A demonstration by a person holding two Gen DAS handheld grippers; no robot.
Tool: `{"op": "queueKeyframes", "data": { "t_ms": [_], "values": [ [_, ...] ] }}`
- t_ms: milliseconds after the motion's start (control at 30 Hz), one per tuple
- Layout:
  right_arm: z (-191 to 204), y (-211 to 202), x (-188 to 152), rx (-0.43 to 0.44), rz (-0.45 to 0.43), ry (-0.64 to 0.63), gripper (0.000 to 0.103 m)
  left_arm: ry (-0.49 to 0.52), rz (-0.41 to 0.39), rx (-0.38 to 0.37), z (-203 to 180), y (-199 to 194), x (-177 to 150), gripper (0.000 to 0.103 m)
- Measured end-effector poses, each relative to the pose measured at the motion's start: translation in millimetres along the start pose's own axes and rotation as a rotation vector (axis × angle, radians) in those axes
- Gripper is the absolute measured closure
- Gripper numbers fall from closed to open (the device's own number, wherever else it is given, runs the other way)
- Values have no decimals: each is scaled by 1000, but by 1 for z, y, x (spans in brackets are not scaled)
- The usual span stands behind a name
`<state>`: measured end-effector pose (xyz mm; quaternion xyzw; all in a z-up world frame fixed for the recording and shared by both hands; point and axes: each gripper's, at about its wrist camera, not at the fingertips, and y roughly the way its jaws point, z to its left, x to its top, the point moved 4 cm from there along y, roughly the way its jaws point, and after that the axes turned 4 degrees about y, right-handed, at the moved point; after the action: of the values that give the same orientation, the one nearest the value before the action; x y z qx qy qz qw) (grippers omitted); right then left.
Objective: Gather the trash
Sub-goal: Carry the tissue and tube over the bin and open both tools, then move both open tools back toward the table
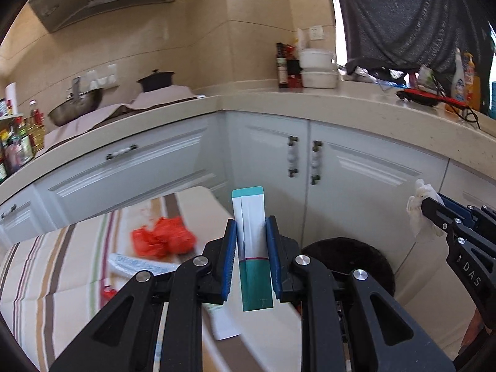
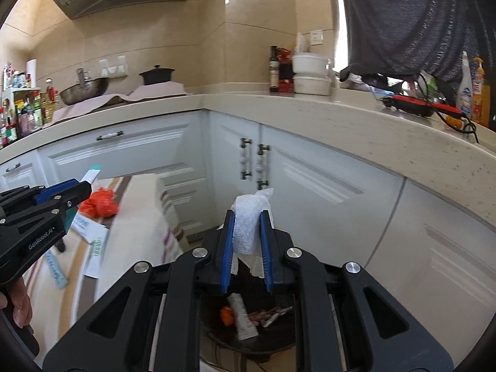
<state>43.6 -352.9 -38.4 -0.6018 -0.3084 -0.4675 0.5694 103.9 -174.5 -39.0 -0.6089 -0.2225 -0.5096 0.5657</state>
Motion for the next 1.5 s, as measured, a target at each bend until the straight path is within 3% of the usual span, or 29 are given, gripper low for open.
{"op": "queueKeyframes", "data": {
  "t_ms": [300,667,733,767,867,900,1500],
  "values": [
    [-35,20,-5,-16,13,33,87,45,25,-37,-47,33,8,82],
    [-54,57,-12,-14,39,56,86,58,69,-40,-72,65,15,81],
    [-55,64,-13,-19,43,58,81,63,79,-40,-76,70,16,80],
    [-57,67,-13,-23,43,63,72,66,84,-39,-77,72,15,76],
    [-61,74,-15,-24,49,72,70,72,107,-43,-80,79,14,58],
    [-62,75,-16,-24,51,74,70,71,108,-40,-81,80,14,57],
    [-65,59,-14,-48,41,93,69,45,69,-10,-64,62,21,53]
  ]
}}
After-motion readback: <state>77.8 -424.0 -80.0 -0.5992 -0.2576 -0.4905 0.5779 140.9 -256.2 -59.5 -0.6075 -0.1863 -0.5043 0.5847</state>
